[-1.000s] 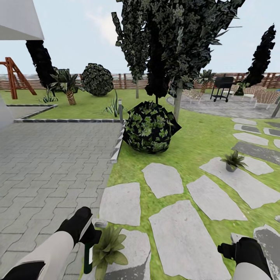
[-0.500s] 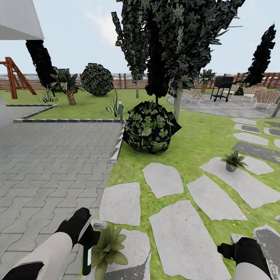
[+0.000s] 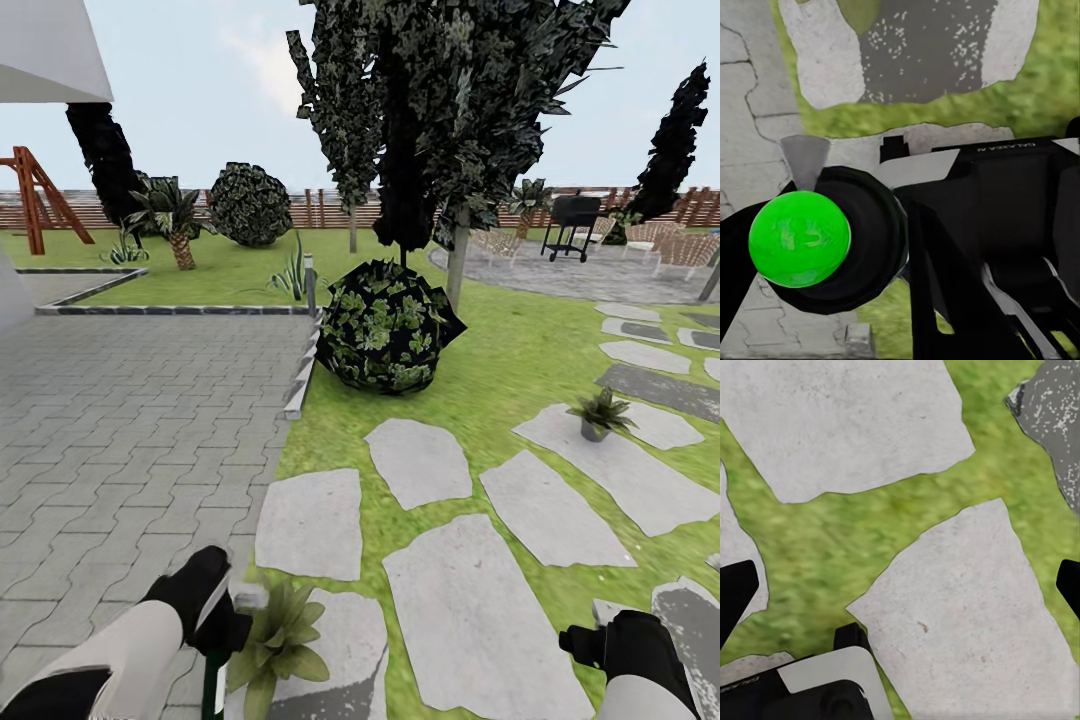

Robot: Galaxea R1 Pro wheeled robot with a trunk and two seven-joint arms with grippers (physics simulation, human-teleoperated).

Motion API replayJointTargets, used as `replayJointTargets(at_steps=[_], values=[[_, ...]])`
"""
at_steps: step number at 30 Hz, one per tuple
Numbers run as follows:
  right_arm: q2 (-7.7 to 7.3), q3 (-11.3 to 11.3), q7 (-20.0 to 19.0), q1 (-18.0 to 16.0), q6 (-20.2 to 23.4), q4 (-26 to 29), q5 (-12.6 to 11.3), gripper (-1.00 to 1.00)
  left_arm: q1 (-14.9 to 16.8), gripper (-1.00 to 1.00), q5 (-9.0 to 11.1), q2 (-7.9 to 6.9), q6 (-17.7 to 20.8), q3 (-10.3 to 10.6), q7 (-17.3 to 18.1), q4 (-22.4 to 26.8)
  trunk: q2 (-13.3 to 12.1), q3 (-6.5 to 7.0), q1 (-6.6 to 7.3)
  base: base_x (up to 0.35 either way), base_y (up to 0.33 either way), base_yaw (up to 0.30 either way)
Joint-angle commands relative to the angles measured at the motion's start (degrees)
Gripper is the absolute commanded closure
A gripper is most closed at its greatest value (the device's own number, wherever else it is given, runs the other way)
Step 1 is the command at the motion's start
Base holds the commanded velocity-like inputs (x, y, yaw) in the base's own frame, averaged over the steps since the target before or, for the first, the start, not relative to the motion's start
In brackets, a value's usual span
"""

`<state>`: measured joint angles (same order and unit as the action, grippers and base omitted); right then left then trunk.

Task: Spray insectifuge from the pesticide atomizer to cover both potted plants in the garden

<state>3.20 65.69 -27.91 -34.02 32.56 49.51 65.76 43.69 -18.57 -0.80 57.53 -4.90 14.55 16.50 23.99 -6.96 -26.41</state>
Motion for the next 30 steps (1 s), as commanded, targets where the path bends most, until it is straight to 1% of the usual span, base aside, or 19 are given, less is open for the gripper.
replayJointTargets(at_steps=[1, 4, 11, 15, 19, 23, 27, 30], values=[[0.05, 0.23, -0.56, -0.10, -0.04, 0.14, 0.60, -1.00, 0.38, 1.00, -0.68, 0.06, 0.21, -0.42, 0.39, -1.04, 0.13, -0.13, -0.04, 0.000, 0.000, 0.000], [0.05, 0.23, -0.56, -0.09, -0.04, 0.14, 0.60, -1.00, 1.02, 1.00, -0.68, 0.13, 0.21, -0.38, 0.39, -1.93, 0.13, -0.13, -0.04, 0.000, 0.000, 0.000], [0.05, 0.23, -0.56, -0.11, -0.04, 0.14, 0.60, -1.00, 2.14, 1.00, -0.68, 0.18, 0.21, -0.37, 0.38, -2.11, 0.13, -0.35, -0.04, 0.000, 0.000, 0.000], [0.05, 0.23, -0.56, -0.10, -0.04, 0.14, 0.60, -1.00, 4.36, 1.00, -0.68, 0.18, 0.21, -0.37, 0.39, -2.09, 0.13, -0.69, -0.04, 0.000, 0.000, 0.000], [0.05, 0.23, -0.56, -0.09, -0.04, 0.14, 0.60, -1.00, 5.42, 1.00, -0.68, 0.18, 0.21, -0.37, 0.39, -2.01, 0.13, -1.05, -0.04, 0.000, 0.000, 0.000], [0.05, 0.23, -0.56, -0.13, -0.04, 0.14, 0.60, -1.00, 5.59, 1.00, -0.69, 0.16, 0.21, -0.43, 0.39, -2.00, 0.13, -1.42, -0.04, 0.000, 0.000, 0.000], [0.05, 0.23, -0.56, -0.15, -0.04, 0.14, 0.60, -1.00, 5.45, 1.00, -0.68, 0.11, 0.21, -0.41, 0.39, -2.13, 1.74, -2.30, -0.92, 0.000, 0.000, 0.000], [0.05, 0.23, -0.56, -0.11, -0.04, 0.14, 0.60, -1.00, 5.30, 1.00, -0.68, 0.10, 0.21, -0.38, 0.39, -2.16, 1.74, -2.33, -0.92, 0.000, 0.000, 0.000]])
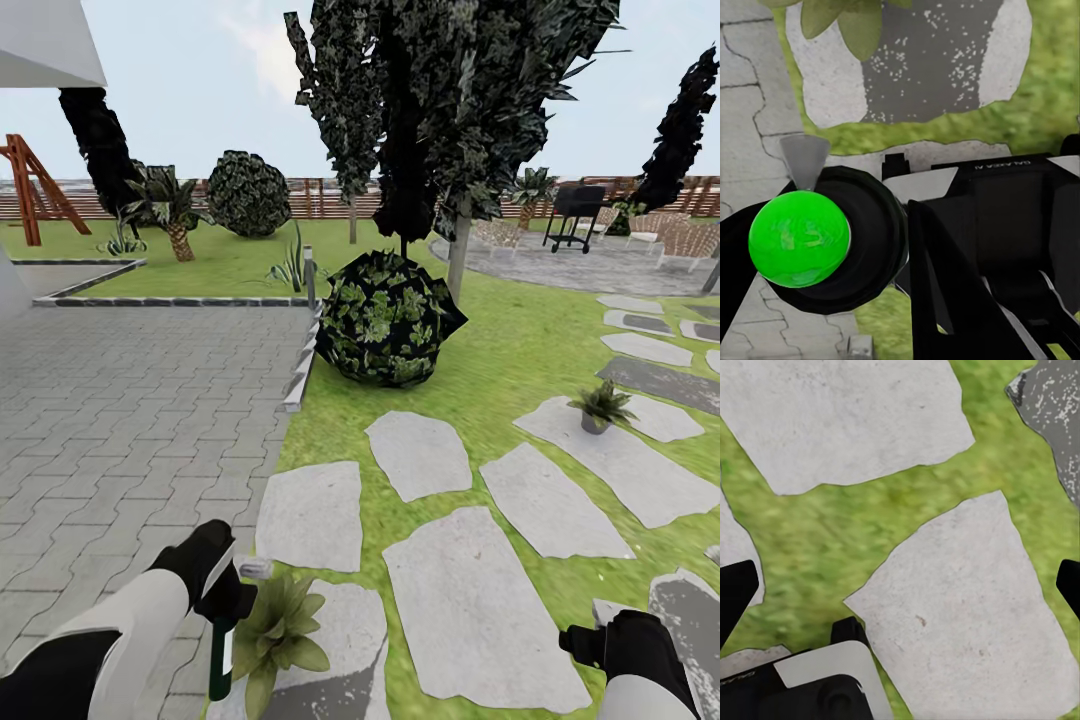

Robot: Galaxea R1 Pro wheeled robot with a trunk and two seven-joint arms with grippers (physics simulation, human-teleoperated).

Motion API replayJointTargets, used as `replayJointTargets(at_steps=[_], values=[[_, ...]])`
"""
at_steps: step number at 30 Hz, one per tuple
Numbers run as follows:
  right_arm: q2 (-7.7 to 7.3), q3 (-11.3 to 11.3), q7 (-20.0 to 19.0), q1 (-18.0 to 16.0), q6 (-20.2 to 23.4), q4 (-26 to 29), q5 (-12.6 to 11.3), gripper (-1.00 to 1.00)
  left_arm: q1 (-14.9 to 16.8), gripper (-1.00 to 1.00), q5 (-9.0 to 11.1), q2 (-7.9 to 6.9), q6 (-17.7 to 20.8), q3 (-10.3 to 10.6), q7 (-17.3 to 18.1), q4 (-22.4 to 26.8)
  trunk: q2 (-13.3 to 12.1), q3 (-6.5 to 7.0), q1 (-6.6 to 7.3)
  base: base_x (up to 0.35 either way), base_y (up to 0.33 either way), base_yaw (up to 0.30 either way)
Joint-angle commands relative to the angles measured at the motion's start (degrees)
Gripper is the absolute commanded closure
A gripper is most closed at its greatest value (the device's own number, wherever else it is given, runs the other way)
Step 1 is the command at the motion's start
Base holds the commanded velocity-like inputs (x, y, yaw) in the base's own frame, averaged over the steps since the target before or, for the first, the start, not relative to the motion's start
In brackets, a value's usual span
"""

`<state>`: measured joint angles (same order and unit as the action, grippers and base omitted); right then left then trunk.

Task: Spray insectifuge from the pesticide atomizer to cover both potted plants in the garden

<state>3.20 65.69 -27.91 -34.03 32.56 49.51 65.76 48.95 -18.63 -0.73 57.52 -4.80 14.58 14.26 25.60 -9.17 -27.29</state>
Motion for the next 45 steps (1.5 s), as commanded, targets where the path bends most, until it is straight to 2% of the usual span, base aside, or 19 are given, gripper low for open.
replayJointTargets(at_steps=[1, 14, 21, 25, 28, 30, 35, 40, 45], values=[[0.06, 0.23, -0.56, -0.09, -0.04, 0.15, 0.60, -1.00, 0.03, 1.00, -0.62, 0.01, 0.22, -0.47, 0.37, 0.07, 0.12, -0.13, -0.03, 0.000, 0.000, 0.000], [0.06, 0.23, -0.57, -0.10, -0.04, 0.15, 0.60, -1.00, -0.01, 1.00, -0.71, -0.06, 0.22, -0.40, 0.37, -0.11, 4.93, -3.29, -2.67, 0.000, 0.000, 0.000], [0.06, 0.23, -0.57, -0.11, -0.04, 0.15, 0.60, -1.00, 0.86, 1.00, -0.71, 0.02, 0.22, -0.47, 0.37, -1.83, 7.74, -5.17, -4.21, 0.000, 0.000, 0.000], [0.06, 0.23, -0.56, -0.11, -0.04, 0.15, 0.60, -1.00, 3.98, 1.00, -0.71, 0.02, 0.24, -0.47, 0.37, -4.56, 9.35, -6.19, -5.08, 0.000, 0.000, 0.000], [0.06, 0.23, -0.56, -0.10, -0.04, 0.15, 0.60, -1.00, 8.66, 1.00, -0.64, 0.03, 0.24, -0.47, 0.37, -8.34, 10.55, -6.83, -5.74, 0.000, 0.000, 0.000], [0.06, 0.23, -0.59, -0.13, -0.04, 0.15, 0.60, -1.00, 10.71, 1.00, -0.63, 0.03, 0.28, -0.45, 0.37, -9.96, 11.35, -7.21, -6.18, 0.000, 0.000, 0.000], [0.06, 0.23, -0.59, -0.09, -0.04, 0.16, 0.60, -1.00, 14.92, 1.00, -0.55, 0.07, 0.76, -0.39, 0.37, -11.17, 13.36, -8.11, -7.28, 0.000, 0.000, 0.000], [0.06, 0.23, -0.58, -0.10, -0.04, 0.17, 0.60, -1.00, 15.68, 1.00, -0.40, 0.06, 0.76, -0.60, 0.36, -11.04, 13.76, -8.29, -7.50, 0.000, 0.000, 0.000], [0.06, 0.23, -0.62, -0.10, -0.04, 0.18, 0.60, -1.00, 14.53, 1.00, -0.23, 0.00, 0.81, -0.94, 0.36, -11.39, 13.76, -8.29, -7.50, 0.000, 0.000, 0.000]])
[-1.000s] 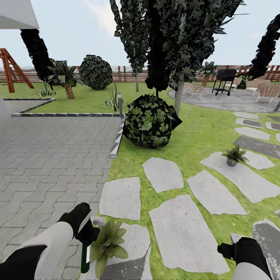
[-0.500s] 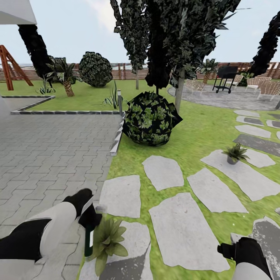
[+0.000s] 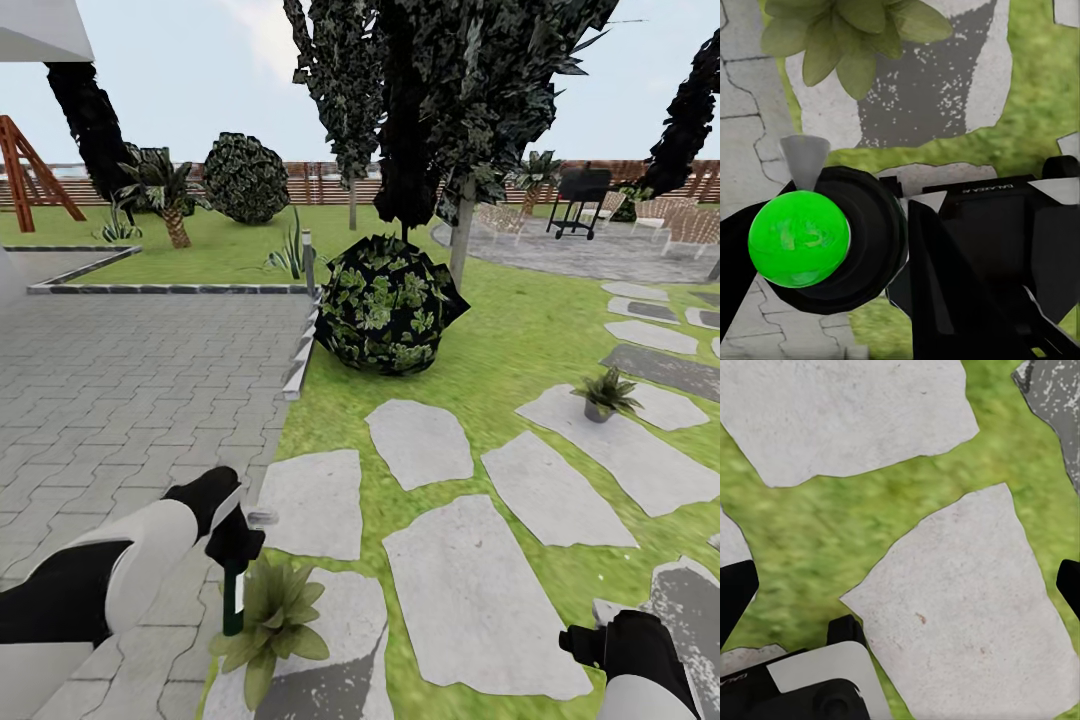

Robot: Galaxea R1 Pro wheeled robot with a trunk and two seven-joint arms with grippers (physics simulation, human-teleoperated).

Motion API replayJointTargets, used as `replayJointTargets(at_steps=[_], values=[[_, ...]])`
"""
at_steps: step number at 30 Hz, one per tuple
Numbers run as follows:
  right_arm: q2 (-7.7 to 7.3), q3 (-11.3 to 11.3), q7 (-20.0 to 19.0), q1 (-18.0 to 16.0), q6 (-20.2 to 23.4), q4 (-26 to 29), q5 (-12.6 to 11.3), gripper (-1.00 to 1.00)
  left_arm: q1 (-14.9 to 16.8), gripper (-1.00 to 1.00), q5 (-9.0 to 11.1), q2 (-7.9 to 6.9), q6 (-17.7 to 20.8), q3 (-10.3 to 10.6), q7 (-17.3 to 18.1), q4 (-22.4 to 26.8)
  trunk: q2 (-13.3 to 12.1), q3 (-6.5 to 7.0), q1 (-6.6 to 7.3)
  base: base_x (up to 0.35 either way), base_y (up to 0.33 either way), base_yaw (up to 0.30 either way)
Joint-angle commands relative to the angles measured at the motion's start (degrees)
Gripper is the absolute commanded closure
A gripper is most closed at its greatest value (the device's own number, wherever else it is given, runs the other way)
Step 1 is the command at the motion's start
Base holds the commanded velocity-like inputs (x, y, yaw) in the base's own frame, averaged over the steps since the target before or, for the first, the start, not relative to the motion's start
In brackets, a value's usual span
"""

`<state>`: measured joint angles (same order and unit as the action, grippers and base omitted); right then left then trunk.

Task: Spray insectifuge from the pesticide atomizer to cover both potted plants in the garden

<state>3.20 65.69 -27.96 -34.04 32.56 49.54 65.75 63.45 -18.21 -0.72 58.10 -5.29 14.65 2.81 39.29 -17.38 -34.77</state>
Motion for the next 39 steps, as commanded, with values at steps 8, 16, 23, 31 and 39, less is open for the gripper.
replayJointTargets(at_steps=[8, 16, 23, 31, 39], values=[[-0.01, 0.28, -0.60, -0.06, -0.04, 0.20, 0.60, -1.00, 5.14, 1.00, -0.67, 0.11, 0.64, -0.66, 0.37, -0.48, 0.08, -0.08, -0.02, 0.000, 0.000, 0.000], [-0.03, 0.27, -0.60, -0.10, -0.04, 0.20, 0.60, -1.00, 5.26, 1.00, -0.73, 0.11, 0.70, 0.15, 0.32, -0.19, 0.08, -0.14, -0.02, 0.000, 0.000, 0.000], [-0.03, 0.26, -0.60, -0.10, -0.04, 0.19, 0.60, -1.00, 2.58, 1.00, -0.91, 0.10, 0.65, 0.20, 0.31, -0.16, 0.08, -0.61, -0.02, 0.000, 0.000, 0.000], [-0.03, 0.25, -0.54, -0.10, -0.04, 0.20, 0.60, -1.00, 0.03, 1.00, -1.01, 0.02, 0.63, 0.25, 0.29, -0.17, 0.08, -1.23, -0.02, 0.000, 0.000, 0.054], [-0.03, 0.26, -0.51, -0.07, -0.04, 0.20, 0.60, -1.00, -1.01, 1.00, -1.10, 0.02, 0.62, 1.69, 0.29, -0.17, 0.08, -1.86, -0.02, 0.000, 0.000, 0.076]])
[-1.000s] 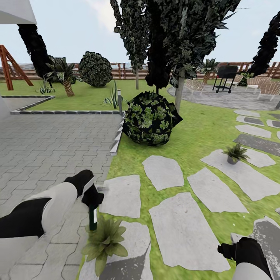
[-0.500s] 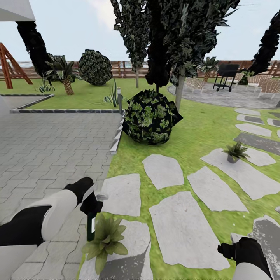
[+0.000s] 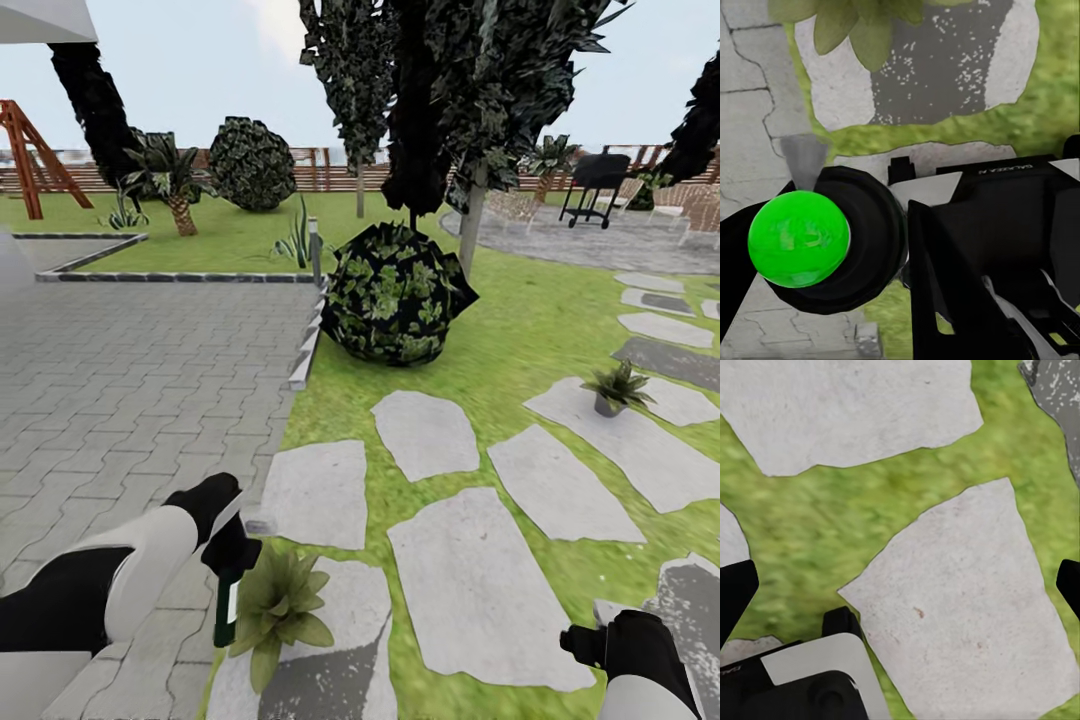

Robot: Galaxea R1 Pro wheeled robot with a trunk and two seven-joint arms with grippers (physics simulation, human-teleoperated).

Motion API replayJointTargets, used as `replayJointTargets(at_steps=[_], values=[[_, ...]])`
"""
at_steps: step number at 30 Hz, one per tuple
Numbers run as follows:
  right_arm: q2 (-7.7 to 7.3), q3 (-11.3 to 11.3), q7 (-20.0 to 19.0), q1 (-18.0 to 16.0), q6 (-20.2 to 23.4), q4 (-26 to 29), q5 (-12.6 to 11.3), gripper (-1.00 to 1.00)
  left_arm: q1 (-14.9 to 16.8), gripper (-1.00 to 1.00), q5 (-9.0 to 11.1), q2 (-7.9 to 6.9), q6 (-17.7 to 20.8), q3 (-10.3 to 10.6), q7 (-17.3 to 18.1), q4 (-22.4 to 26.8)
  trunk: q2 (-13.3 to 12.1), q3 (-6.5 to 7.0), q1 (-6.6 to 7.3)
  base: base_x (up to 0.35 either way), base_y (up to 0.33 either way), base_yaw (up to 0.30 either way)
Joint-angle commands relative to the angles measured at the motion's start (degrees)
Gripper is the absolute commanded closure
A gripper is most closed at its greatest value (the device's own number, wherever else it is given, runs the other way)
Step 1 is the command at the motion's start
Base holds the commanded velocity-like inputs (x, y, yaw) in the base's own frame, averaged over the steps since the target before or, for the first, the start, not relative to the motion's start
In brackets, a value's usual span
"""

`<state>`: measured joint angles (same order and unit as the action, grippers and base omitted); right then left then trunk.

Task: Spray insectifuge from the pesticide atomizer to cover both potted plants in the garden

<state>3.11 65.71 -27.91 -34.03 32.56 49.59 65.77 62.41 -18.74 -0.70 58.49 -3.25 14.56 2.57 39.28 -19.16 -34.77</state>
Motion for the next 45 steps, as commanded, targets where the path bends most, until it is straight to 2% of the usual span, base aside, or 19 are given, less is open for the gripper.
replayJointTargets(at_steps=[1, 3, 6, 45], values=[[0.06, 0.24, -0.57, -0.10, -0.04, 0.15, 0.59, -1.00, 0.01, 1.00, -0.56, 0.00, 0.22, 0.45, 0.38, 0.07, 0.08, -0.17, -0.01, 0.000, 0.000, 0.062], [0.06, 0.21, -0.58, -0.12, -0.04, 0.15, 0.59, -1.00, -0.01, 1.00, -0.56, 0.00, 0.23, 1.45, 0.38, 0.07, 0.08, -0.34, -0.01, 0.000, 0.000, 0.024], [0.06, 0.26, -0.57, -0.10, -0.04, 0.15, 0.59, -1.00, -0.01, 1.00, -0.52, 0.00, 0.22, 1.78, 0.38, 0.07, 0.08, -0.62, -0.01, 0.000, 0.000, 0.006], [0.06, 0.27, -0.56, -0.07, -0.04, 0.15, 0.61, -1.00, 0.08, 1.00, -0.42, 0.09, 0.22, 2.21, 0.39, 0.16, 0.08, -4.22, -0.01, 0.000, 0.000, 0.000]])
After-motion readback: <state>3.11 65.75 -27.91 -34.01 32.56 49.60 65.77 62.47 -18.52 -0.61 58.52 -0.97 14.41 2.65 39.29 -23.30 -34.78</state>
